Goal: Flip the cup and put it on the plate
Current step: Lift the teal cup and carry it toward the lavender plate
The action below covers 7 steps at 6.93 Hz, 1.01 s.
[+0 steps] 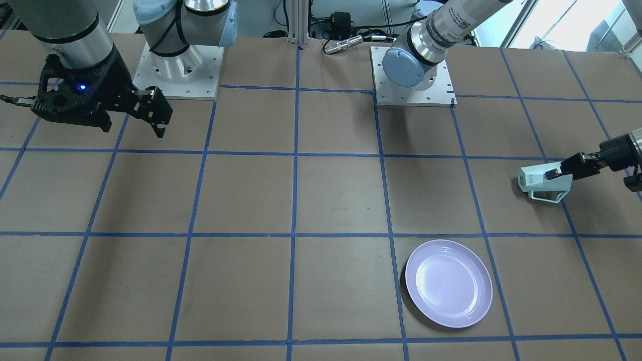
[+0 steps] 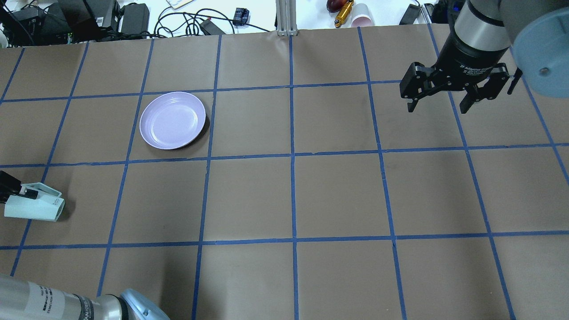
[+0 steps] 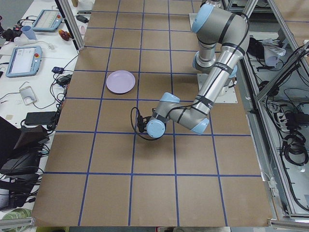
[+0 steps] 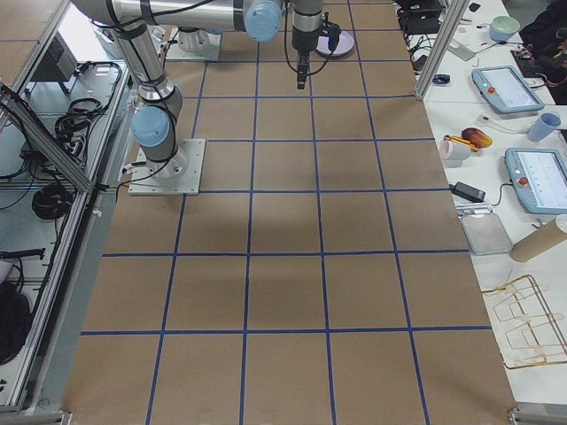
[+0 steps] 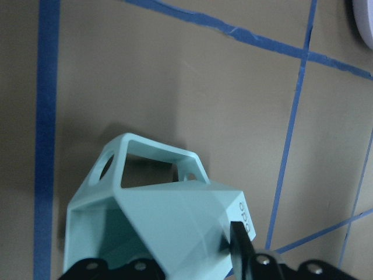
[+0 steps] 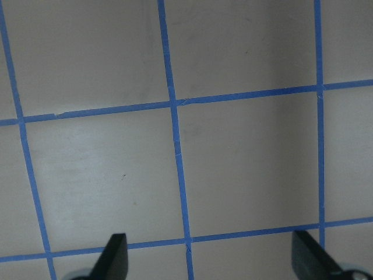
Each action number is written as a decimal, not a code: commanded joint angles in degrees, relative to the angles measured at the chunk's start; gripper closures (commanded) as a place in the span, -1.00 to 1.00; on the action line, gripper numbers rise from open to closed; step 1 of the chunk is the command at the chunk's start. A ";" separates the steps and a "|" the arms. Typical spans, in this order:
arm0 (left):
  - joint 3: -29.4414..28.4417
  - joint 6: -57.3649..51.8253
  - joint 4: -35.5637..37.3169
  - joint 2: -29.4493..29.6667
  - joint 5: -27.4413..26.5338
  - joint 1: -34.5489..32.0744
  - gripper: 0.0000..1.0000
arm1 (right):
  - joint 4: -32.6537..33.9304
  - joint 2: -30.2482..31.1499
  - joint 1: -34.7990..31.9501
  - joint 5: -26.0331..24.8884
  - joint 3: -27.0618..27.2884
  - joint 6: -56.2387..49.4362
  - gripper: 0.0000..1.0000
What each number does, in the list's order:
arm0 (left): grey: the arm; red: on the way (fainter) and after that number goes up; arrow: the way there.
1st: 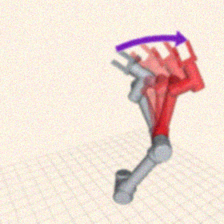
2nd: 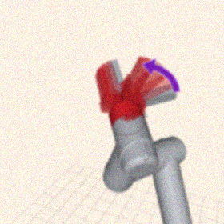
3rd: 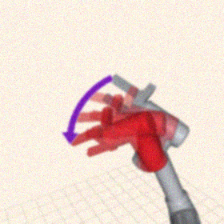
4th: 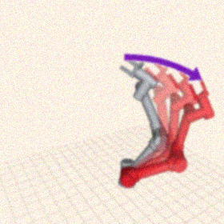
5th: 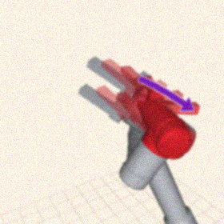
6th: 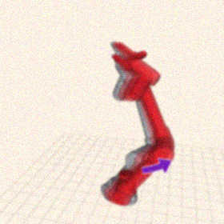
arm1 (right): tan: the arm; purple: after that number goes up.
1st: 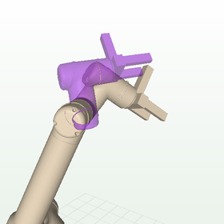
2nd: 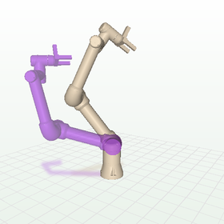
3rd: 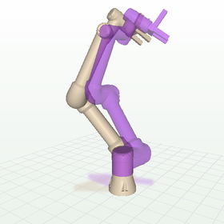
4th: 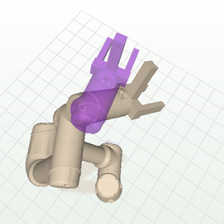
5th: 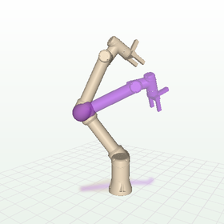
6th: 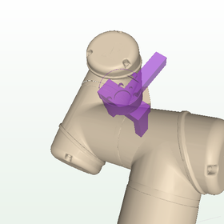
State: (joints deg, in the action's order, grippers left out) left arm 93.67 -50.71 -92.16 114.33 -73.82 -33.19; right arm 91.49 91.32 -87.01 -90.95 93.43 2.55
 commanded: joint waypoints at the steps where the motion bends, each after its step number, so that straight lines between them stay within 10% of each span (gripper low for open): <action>1: -3.92 4.55 -1.88 -1.39 -0.96 -2.57 1.00 | 0.00 0.00 0.00 -0.02 0.00 0.00 -1.00; 7: -14.65 17.88 0.39 -6.74 -10.11 -21.34 1.00 | 0.00 0.00 0.00 -0.02 0.08 0.00 -1.00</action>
State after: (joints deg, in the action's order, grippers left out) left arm 80.94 -37.06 -92.71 108.14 -83.52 -49.41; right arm 91.49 91.32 -87.01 -90.95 93.44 2.55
